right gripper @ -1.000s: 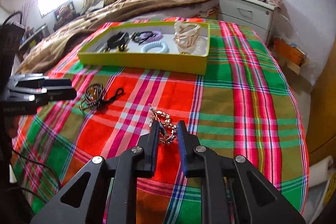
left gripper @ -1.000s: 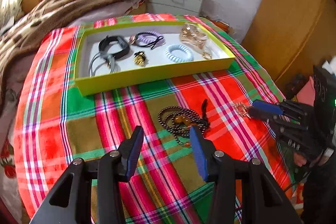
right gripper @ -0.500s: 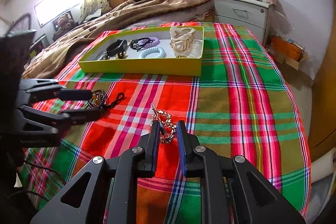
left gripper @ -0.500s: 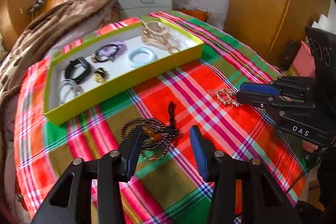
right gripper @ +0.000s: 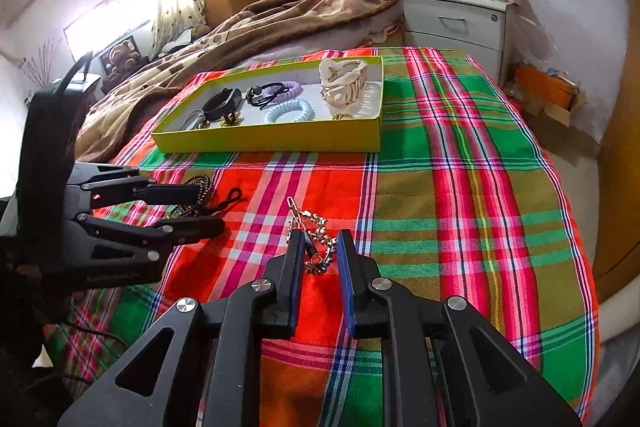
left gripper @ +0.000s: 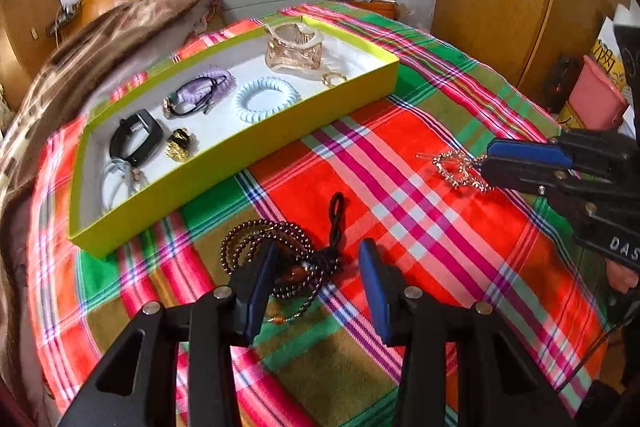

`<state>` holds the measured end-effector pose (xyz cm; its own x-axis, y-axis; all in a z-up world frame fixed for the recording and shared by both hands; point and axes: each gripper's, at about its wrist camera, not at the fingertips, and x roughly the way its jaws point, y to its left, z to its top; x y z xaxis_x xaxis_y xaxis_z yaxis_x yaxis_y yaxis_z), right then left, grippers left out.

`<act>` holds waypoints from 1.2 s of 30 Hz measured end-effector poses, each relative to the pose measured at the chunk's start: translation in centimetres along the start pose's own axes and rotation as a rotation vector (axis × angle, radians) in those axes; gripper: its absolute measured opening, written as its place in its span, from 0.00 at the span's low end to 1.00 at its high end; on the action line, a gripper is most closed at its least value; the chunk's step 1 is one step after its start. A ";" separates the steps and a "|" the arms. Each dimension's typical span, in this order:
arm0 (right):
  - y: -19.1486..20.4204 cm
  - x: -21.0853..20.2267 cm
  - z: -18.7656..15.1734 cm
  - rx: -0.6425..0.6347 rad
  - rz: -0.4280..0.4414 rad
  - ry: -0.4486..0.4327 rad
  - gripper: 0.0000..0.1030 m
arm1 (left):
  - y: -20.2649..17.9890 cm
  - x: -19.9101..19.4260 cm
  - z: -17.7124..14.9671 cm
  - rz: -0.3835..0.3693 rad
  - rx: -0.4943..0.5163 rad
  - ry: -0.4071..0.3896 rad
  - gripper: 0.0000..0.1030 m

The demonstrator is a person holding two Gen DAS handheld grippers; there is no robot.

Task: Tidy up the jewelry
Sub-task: 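Grasp the brown bead bracelet with the left gripper, then carry the bead bracelet and gold chain into the box and open both grippers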

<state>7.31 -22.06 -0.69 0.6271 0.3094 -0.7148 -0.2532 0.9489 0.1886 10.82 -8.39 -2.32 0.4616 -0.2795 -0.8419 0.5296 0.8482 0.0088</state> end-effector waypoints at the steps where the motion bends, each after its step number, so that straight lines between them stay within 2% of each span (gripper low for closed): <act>1: 0.0 0.0 0.0 0.004 0.000 -0.001 0.16 | 0.3 0.1 0.1 -0.018 -0.016 -0.003 0.41; 2: 0.0 -0.1 0.0 0.007 0.000 -0.001 0.16 | 0.5 0.1 0.2 -0.016 -0.021 -0.005 0.33; 7: 0.0 -0.1 0.1 0.011 -0.003 -0.007 0.16 | 1.1 0.0 0.1 -0.018 -0.050 -0.012 0.26; 8: 0.0 -0.1 0.2 0.013 -0.003 -0.008 0.16 | 1.2 0.0 0.1 -0.012 -0.059 -0.015 0.20; 9: 0.1 -0.2 0.2 0.015 -0.004 -0.011 0.16 | 1.4 -0.1 0.0 -0.006 -0.071 -0.019 0.19; 17: 0.5 -0.3 0.8 0.028 0.000 -0.030 0.16 | 3.0 -1.3 -0.8 -0.051 -0.148 -0.056 0.18; 36: 2.7 -0.8 4.9 0.017 0.011 -0.108 0.16 | 8.2 -5.8 1.0 -0.017 -0.257 -0.186 0.18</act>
<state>9.74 -19.43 3.70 0.7004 0.3240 -0.6360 -0.2484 0.9460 0.2084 13.16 -0.28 3.18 0.5889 -0.3517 -0.7276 0.3520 0.9221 -0.1608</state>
